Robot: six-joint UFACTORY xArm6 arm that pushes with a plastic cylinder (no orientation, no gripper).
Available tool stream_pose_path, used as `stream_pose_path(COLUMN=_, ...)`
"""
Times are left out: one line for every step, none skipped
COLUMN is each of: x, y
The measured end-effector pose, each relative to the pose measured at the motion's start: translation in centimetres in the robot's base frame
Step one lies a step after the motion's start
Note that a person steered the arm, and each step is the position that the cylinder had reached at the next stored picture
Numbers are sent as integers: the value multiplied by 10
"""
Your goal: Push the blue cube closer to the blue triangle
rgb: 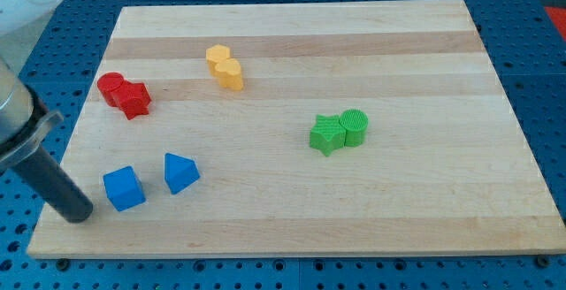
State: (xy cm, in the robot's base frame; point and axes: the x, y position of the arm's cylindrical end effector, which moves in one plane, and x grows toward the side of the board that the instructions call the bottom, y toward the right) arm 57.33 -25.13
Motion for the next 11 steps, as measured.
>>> stream_pose_path(x=-10, y=16)
stream_pose_path(x=-10, y=31)
stream_pose_path(x=-10, y=35)
stream_pose_path(x=-11, y=35)
stream_pose_path(x=-14, y=35)
stream_pose_path(x=-20, y=35)
stream_pose_path(x=-23, y=40)
stream_pose_path(x=-23, y=47)
stream_pose_path(x=-23, y=61)
stream_pose_path(x=-23, y=74)
stream_pose_path(x=-8, y=74)
